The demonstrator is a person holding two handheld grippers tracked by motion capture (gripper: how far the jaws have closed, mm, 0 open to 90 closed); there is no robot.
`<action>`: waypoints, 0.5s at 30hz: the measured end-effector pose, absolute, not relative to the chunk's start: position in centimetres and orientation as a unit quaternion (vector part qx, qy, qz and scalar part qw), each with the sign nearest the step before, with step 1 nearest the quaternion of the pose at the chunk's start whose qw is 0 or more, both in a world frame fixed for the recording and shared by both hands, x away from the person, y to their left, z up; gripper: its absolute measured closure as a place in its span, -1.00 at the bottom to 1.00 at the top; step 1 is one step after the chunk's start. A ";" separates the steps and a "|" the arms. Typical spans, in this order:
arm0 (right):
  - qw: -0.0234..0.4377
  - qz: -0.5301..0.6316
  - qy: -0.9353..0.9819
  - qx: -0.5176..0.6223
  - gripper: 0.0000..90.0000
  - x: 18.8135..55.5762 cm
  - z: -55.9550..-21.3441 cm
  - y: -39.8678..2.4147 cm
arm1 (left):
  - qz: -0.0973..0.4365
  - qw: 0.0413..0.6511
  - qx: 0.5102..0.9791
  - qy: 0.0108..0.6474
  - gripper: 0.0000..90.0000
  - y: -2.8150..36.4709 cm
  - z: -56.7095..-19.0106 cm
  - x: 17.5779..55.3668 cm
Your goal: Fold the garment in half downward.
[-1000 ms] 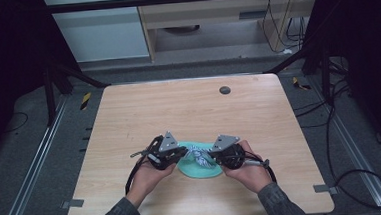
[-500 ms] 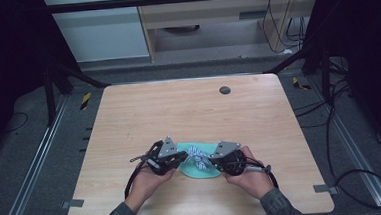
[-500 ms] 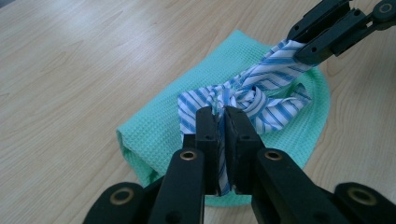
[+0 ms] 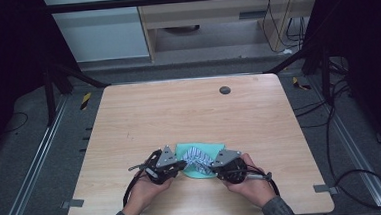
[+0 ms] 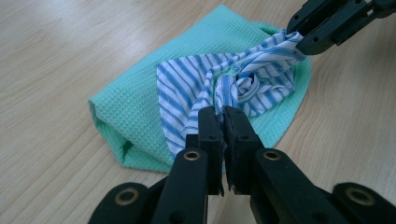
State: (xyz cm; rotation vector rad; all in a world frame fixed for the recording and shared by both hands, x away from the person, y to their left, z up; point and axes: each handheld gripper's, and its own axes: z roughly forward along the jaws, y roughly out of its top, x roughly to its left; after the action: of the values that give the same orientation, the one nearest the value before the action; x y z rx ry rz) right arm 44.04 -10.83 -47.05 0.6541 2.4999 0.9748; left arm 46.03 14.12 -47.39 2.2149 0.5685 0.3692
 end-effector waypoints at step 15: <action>0.192 0.346 0.886 0.240 0.29 44.1 -46.5 -11.0 | 0.150 0.406 0.874 0.219 0.93 14.5 -47.1 45.1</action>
State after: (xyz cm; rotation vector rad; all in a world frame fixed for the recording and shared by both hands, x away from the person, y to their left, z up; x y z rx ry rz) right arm 44.10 -10.99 -46.48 0.6745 2.4883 0.9705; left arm 45.15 14.51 -47.12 2.2059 0.5526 0.3789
